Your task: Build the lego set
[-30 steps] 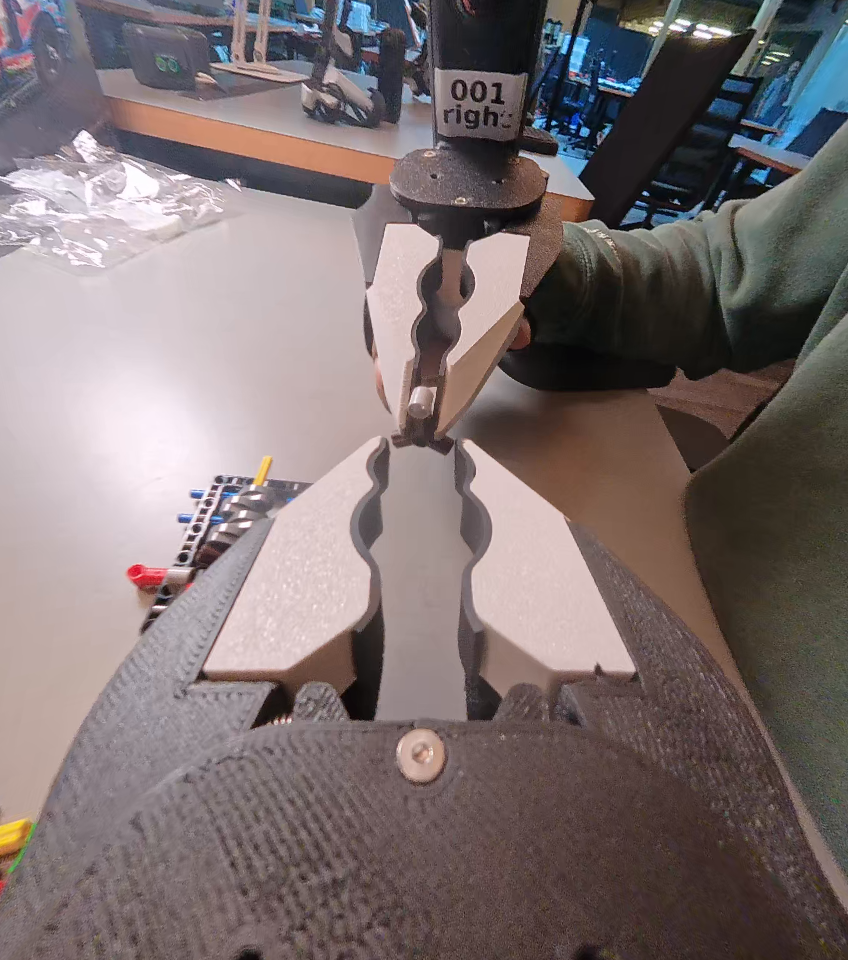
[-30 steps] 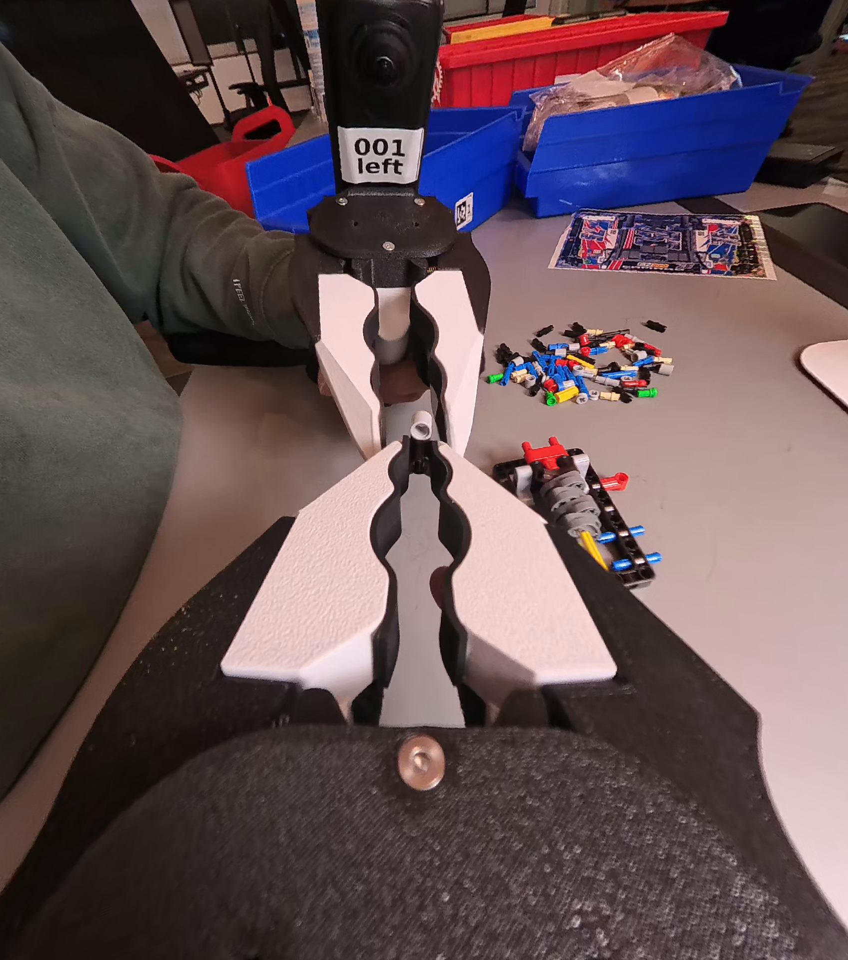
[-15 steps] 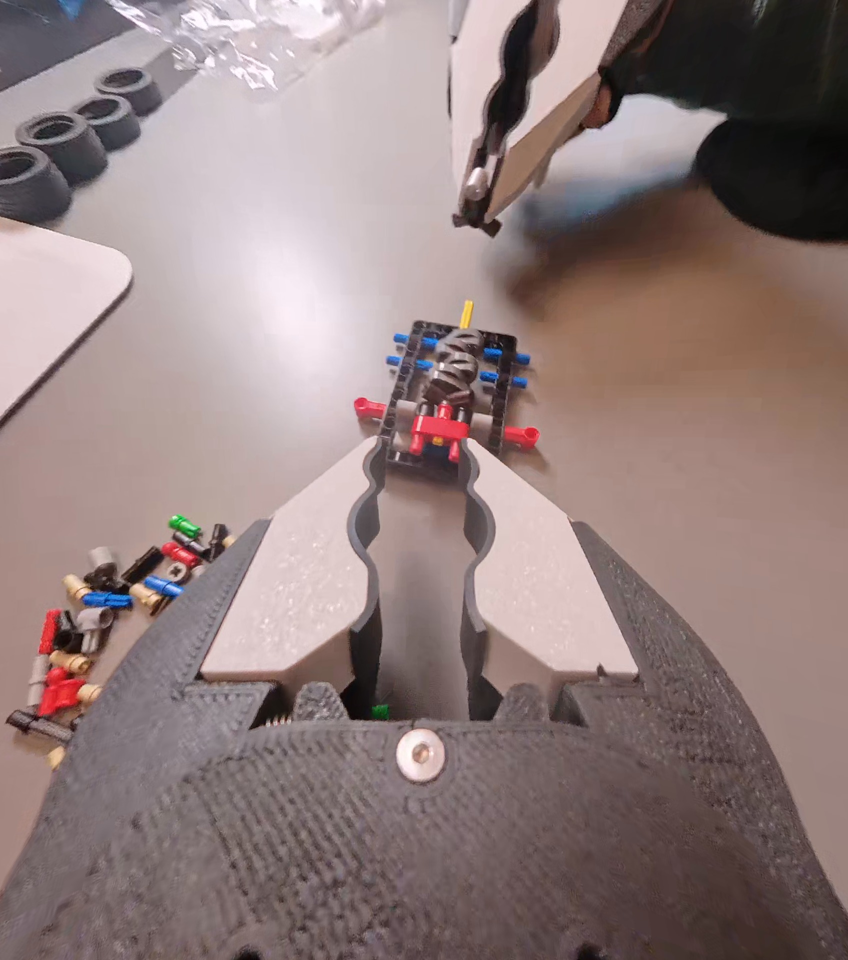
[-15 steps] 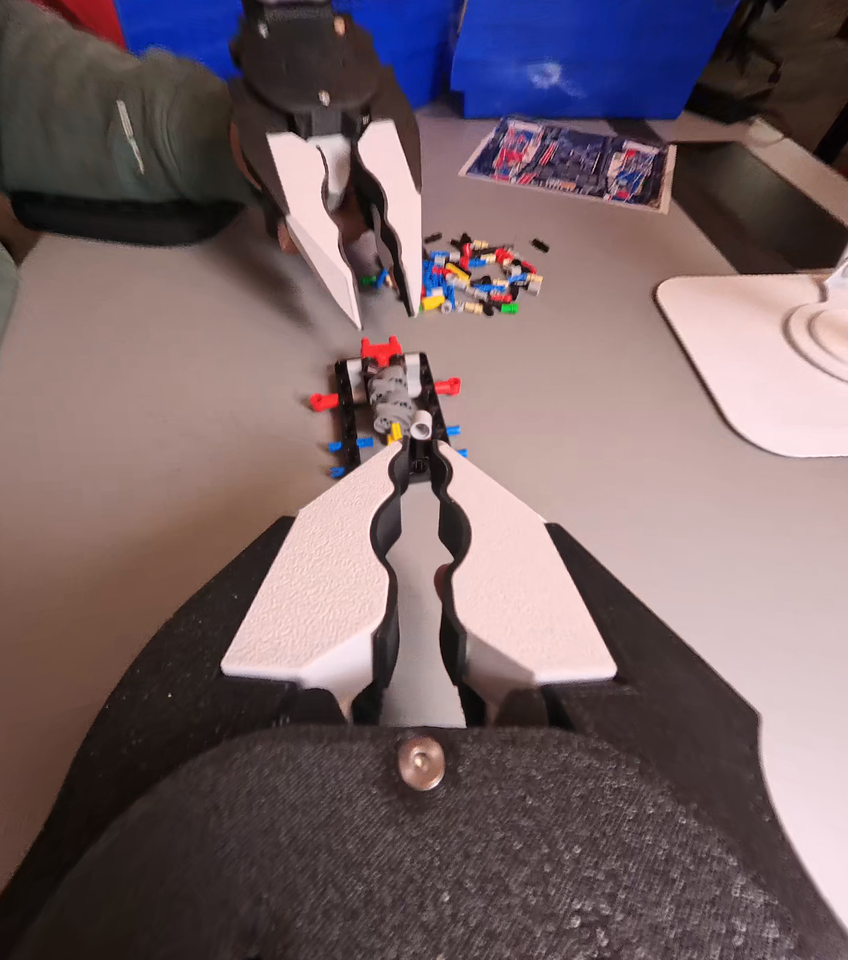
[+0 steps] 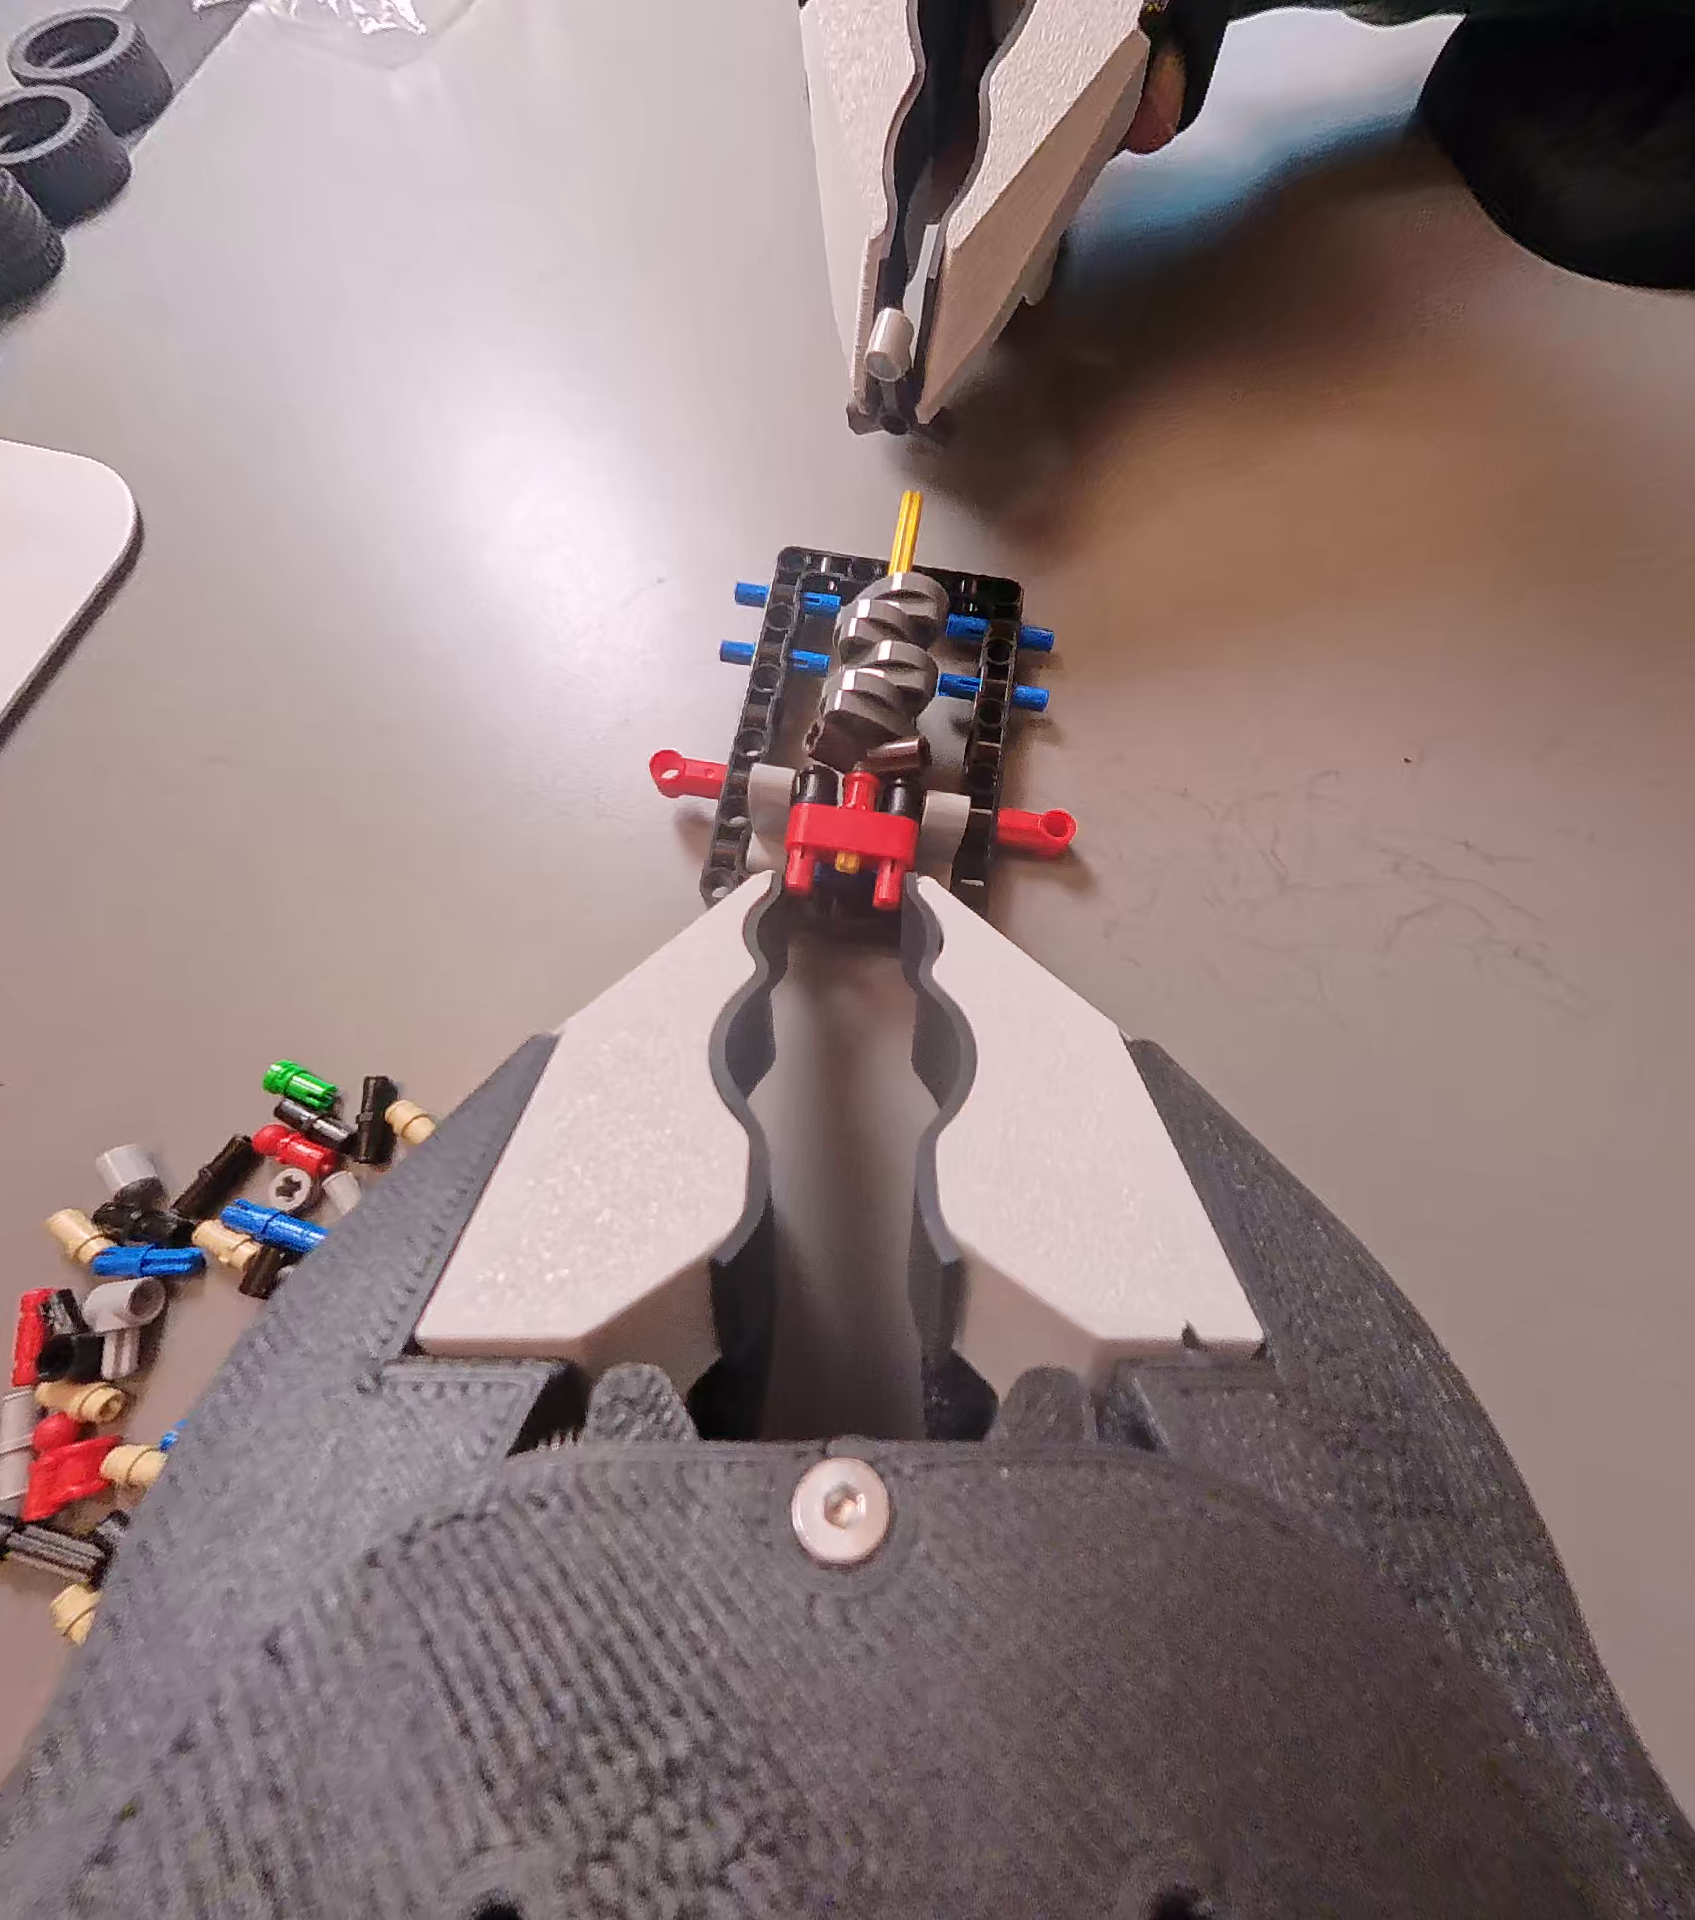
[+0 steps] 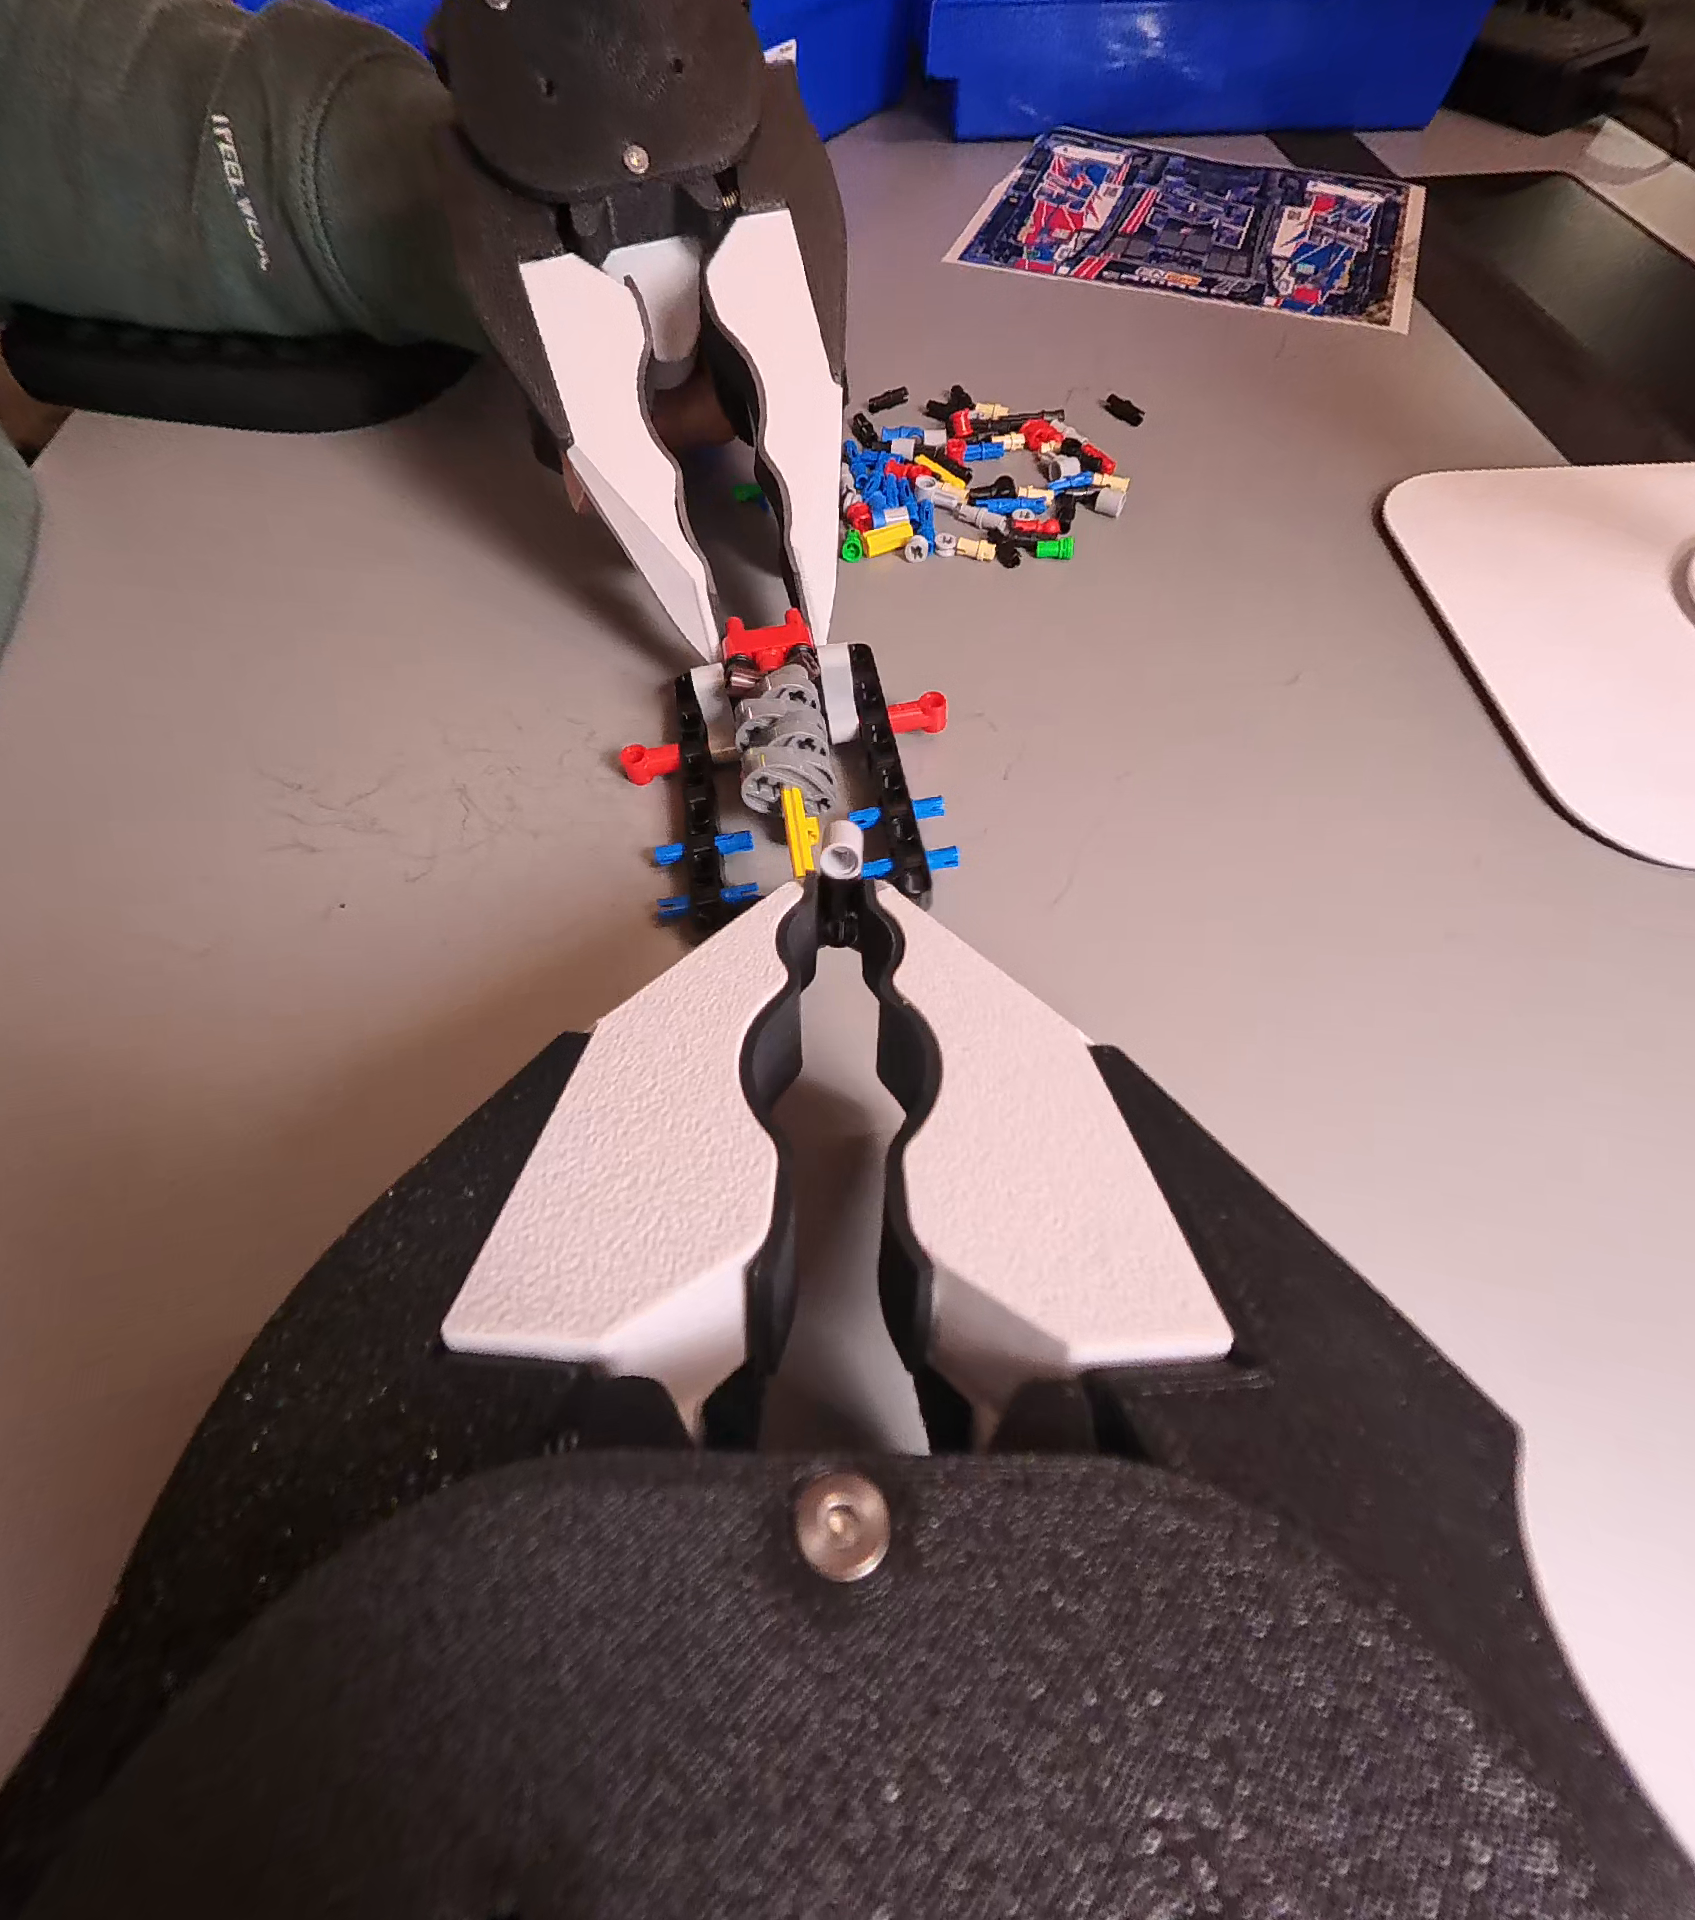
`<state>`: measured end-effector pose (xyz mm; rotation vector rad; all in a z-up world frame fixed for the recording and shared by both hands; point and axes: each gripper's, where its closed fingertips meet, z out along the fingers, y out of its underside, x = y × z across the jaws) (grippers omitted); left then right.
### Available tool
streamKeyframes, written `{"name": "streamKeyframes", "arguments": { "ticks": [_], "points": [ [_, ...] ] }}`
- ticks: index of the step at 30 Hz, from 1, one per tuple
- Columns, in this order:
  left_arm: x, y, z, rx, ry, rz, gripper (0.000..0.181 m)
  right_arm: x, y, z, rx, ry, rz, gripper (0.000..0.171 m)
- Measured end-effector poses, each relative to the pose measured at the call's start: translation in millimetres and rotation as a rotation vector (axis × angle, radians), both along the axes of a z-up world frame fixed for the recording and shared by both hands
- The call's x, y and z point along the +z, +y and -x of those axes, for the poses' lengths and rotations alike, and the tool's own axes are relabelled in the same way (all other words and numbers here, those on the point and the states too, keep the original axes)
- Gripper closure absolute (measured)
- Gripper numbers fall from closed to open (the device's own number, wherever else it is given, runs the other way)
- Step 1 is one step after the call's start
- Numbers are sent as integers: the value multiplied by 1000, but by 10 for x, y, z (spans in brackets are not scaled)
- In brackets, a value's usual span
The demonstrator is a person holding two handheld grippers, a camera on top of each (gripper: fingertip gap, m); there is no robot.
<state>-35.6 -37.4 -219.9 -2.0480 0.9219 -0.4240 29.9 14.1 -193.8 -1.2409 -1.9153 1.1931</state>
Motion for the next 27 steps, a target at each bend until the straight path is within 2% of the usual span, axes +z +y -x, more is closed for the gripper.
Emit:
{"name": "streamKeyframes", "arguments": {
  "ticks": [27],
  "points": [
    [-27, -76, 42, -16, -38, 55, 162, 174, -162, 84, 68, 82, 87, 166]
  ]
}}
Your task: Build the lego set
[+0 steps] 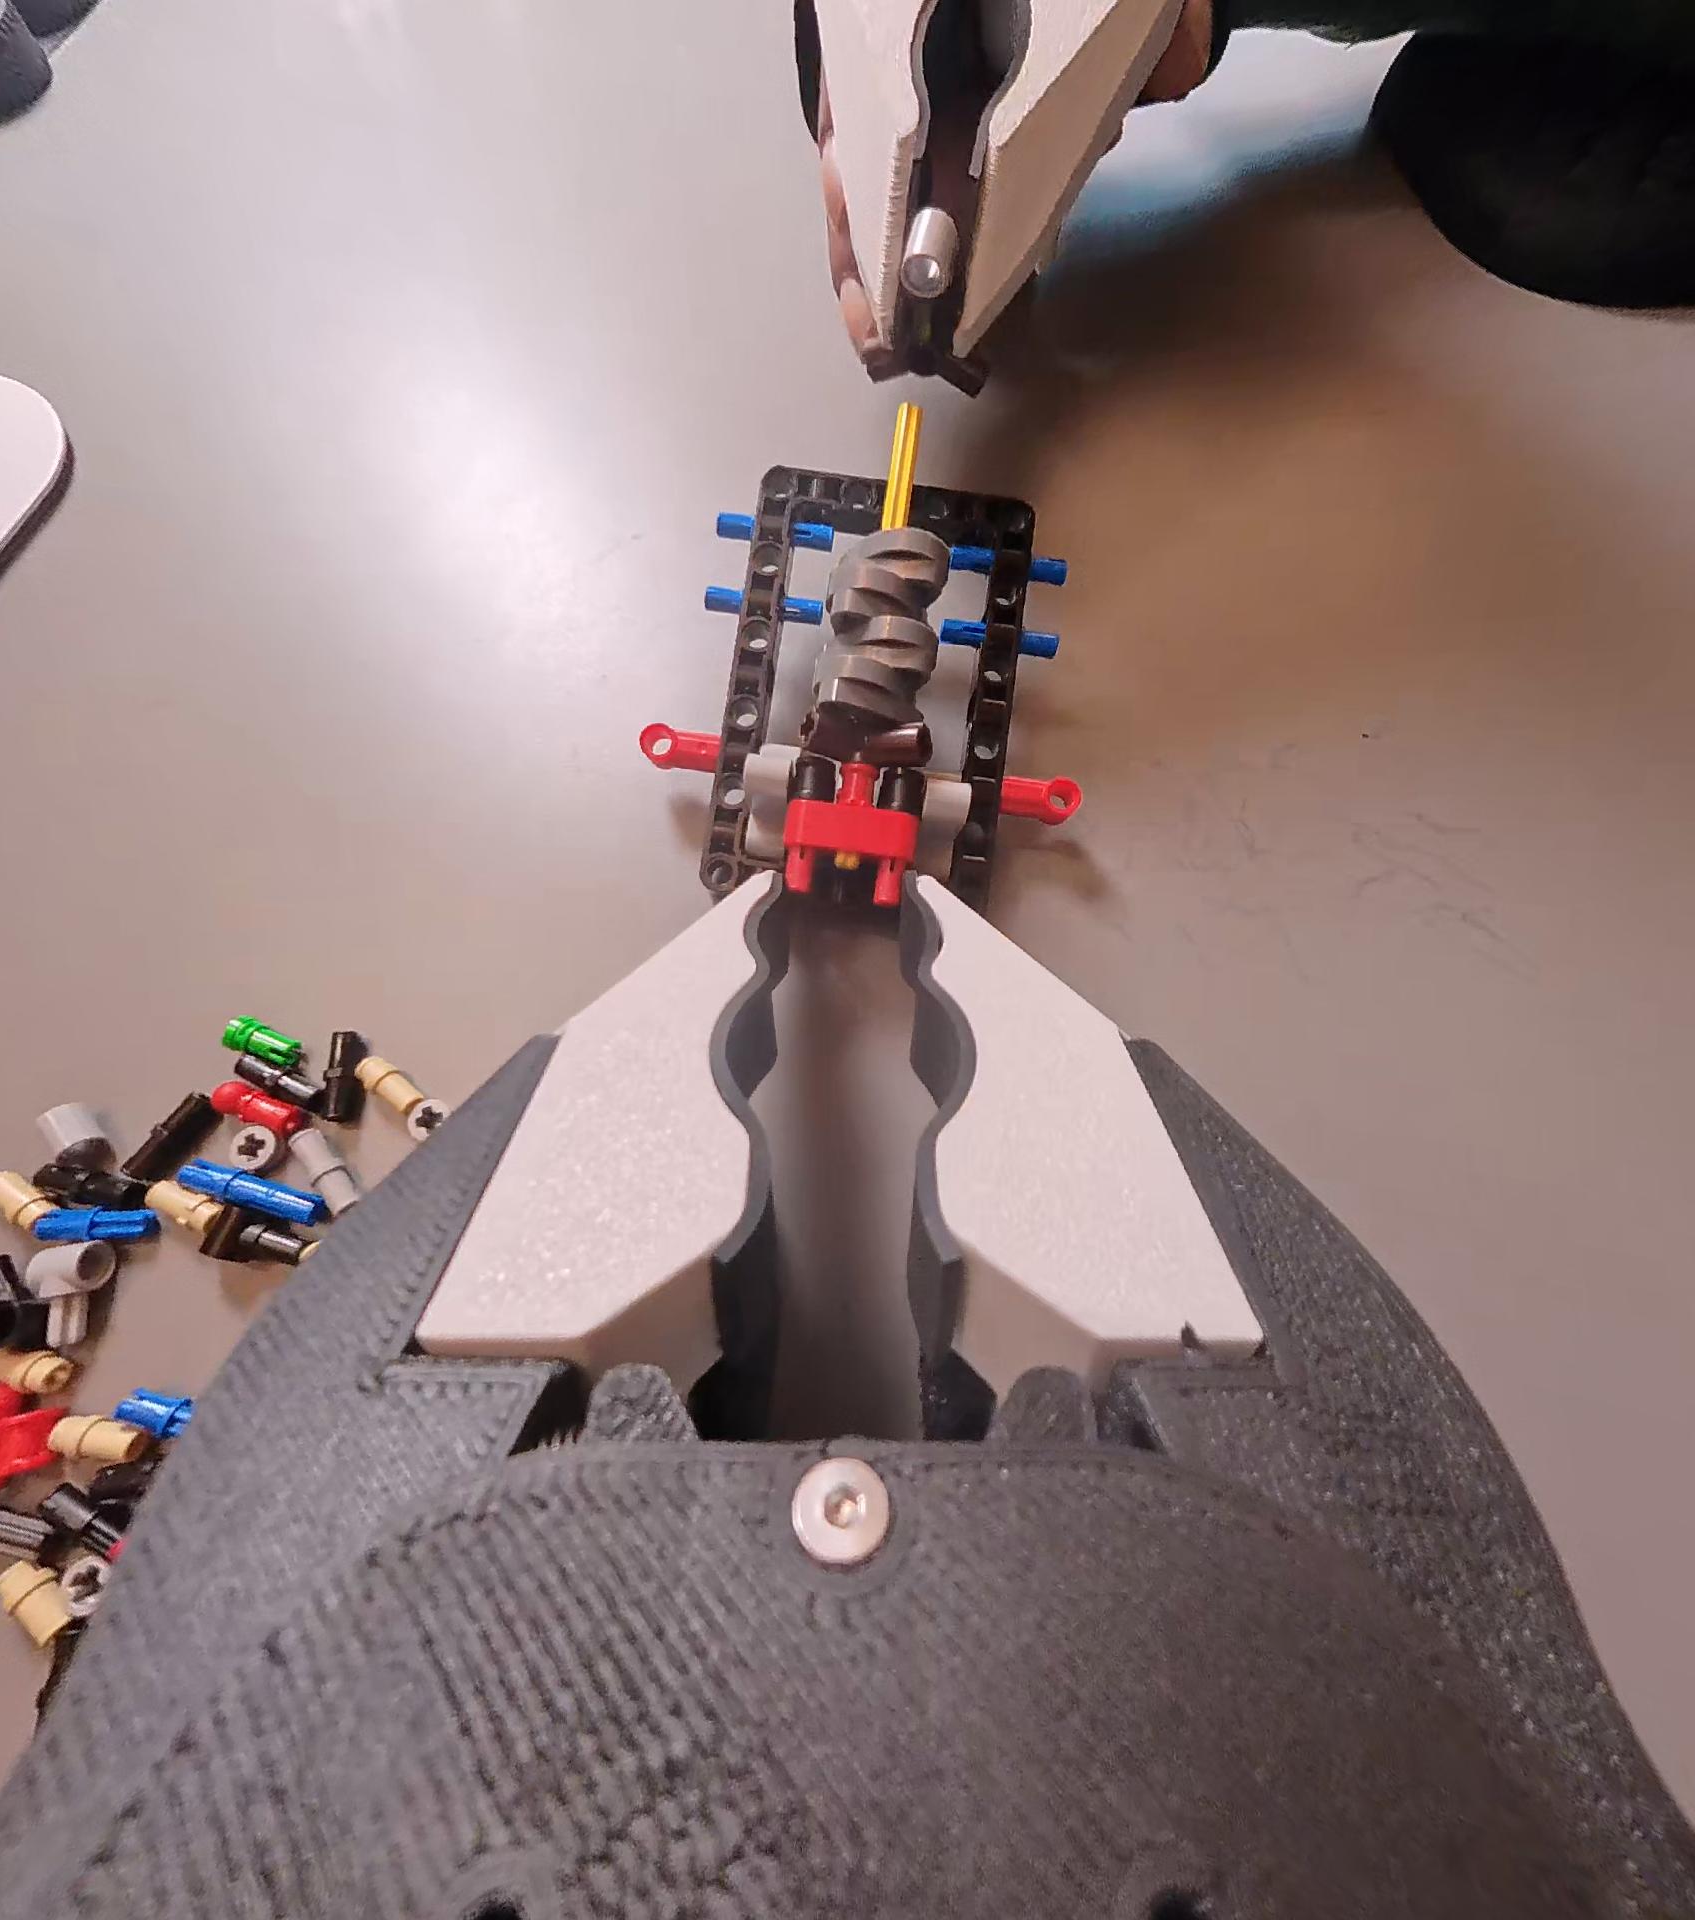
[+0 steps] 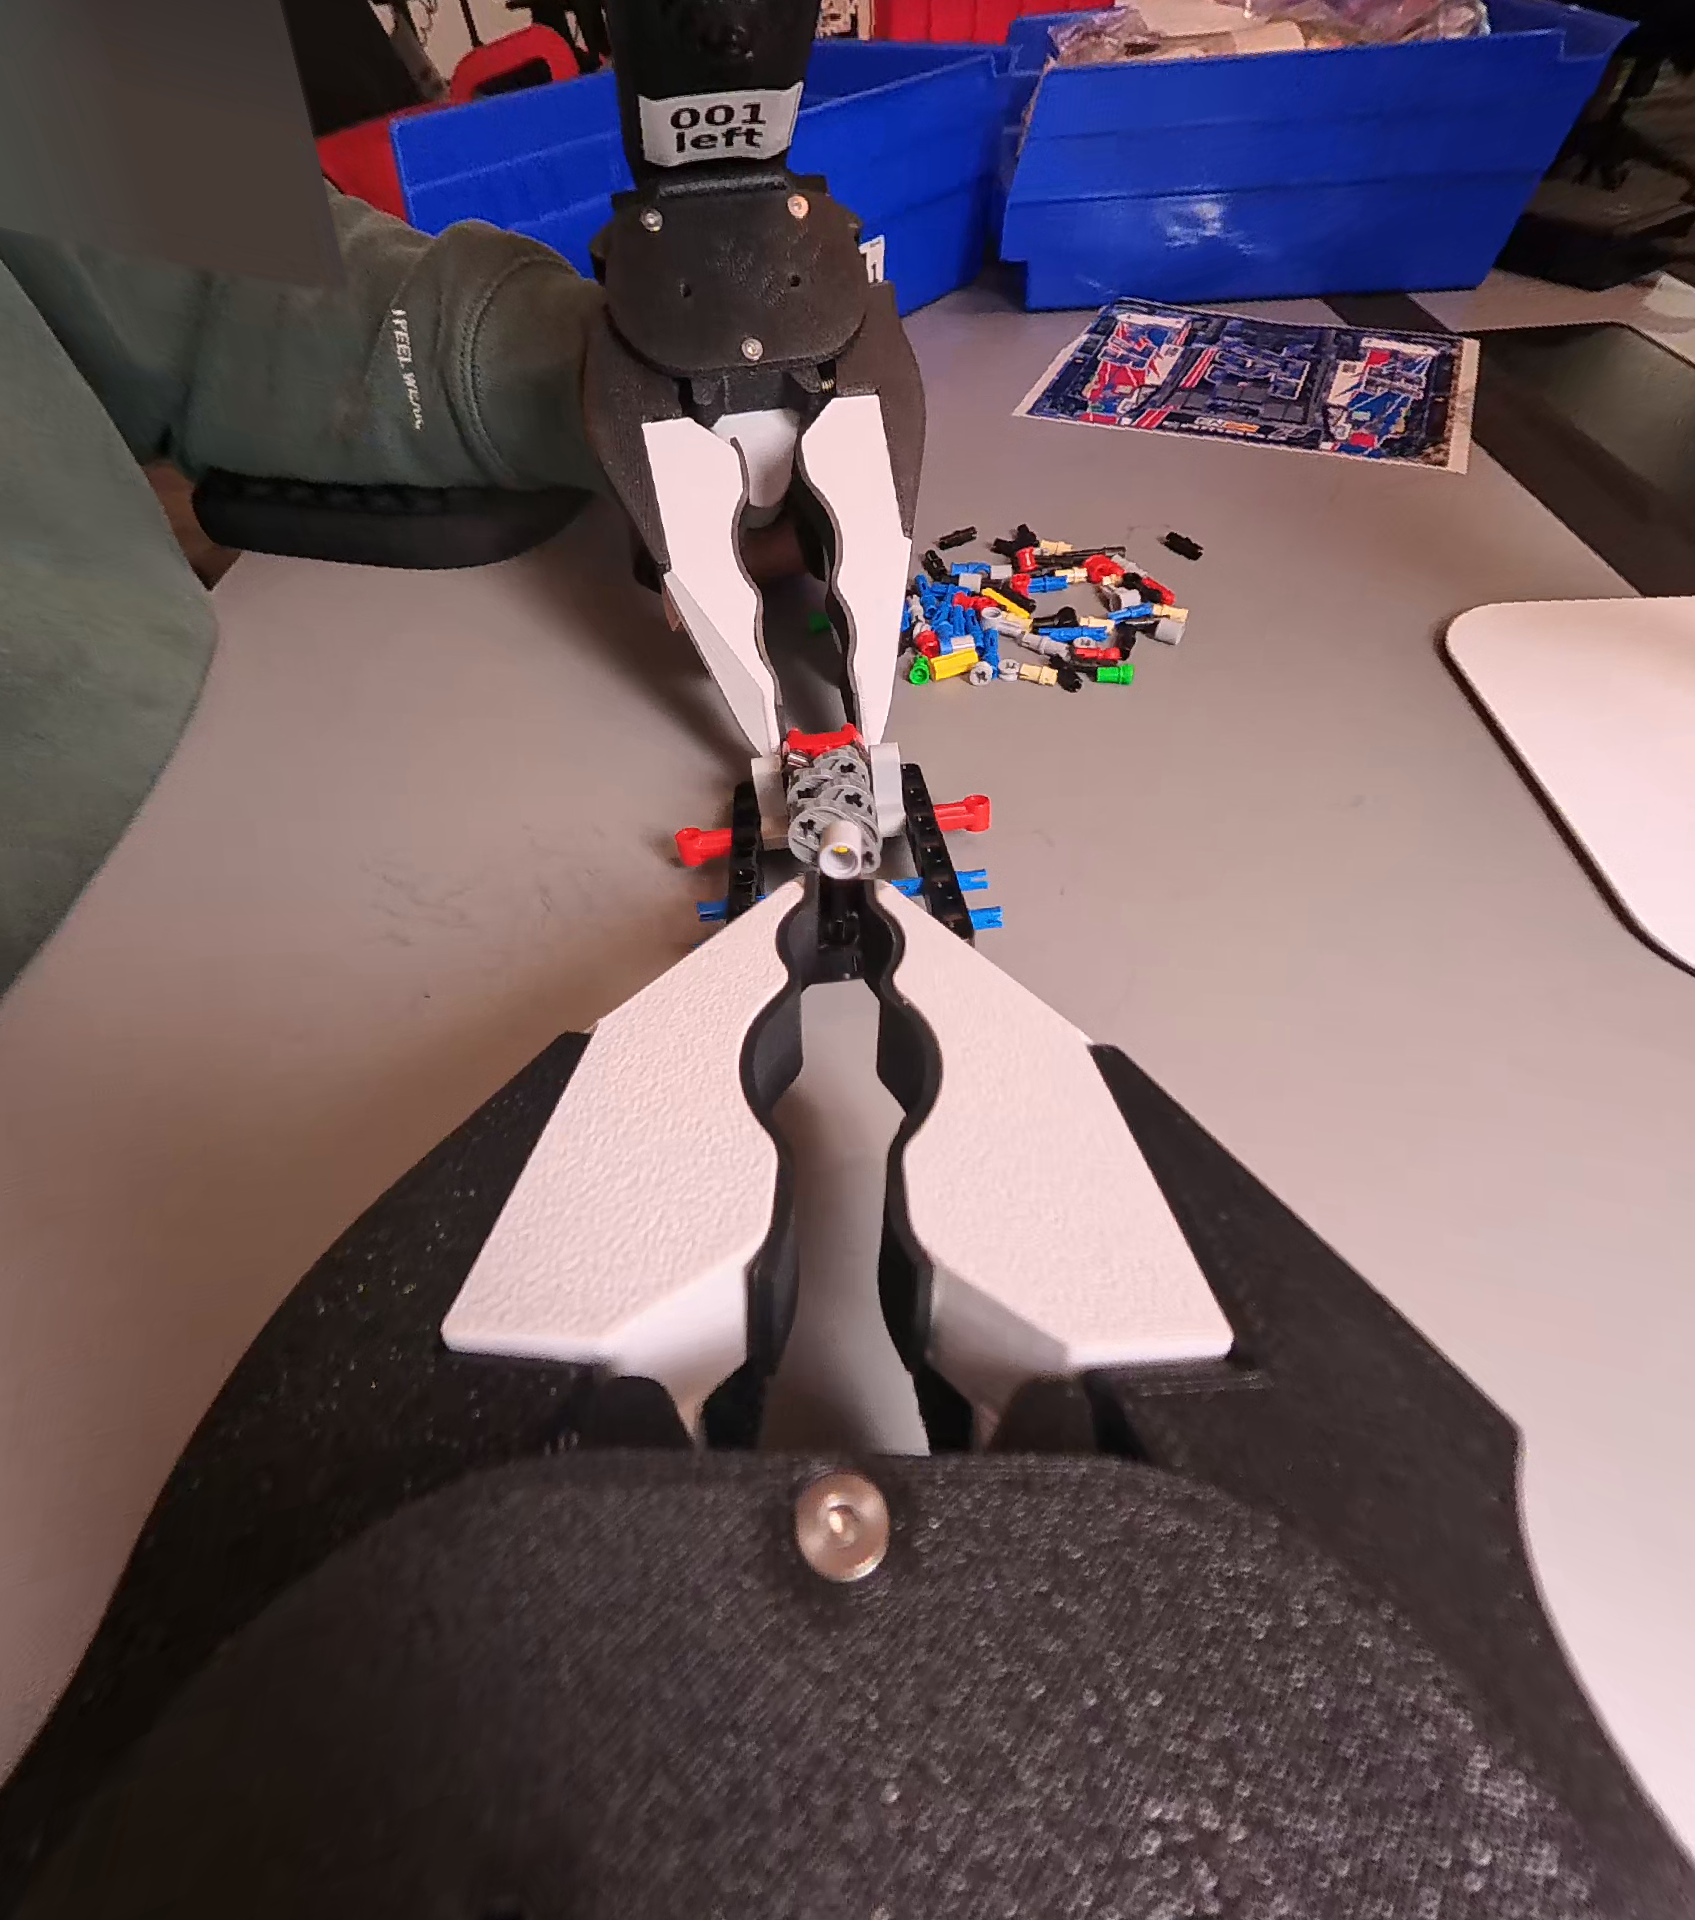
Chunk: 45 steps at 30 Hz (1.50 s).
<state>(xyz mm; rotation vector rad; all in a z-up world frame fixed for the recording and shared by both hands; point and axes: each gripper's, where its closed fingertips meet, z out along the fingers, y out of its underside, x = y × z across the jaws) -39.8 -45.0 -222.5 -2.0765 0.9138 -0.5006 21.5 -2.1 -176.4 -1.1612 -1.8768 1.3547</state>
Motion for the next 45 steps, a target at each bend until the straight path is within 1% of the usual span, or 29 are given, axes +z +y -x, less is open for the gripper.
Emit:
{"name": "streamKeyframes", "arguments": {
  "ticks": [4, 23, 39, 45],
  "points": [
    [-2, -15, -7, -11, 3, -2, 162, 19, -11, 1, 12, 20, -7, 166],
    [-2, -17, -1, -16, -10, 12, 162, -58, -61, 31, 46, -10, -51, 166],
    [-4, -23, -9, -21, -7, 10, 162, -97, -215, 239, 55, -12, -102, 166],
    [-5, -26, -9, -22, -7, 12, 162, -98, -226, 262, 58, -20, -91, 166]
  ]
}}
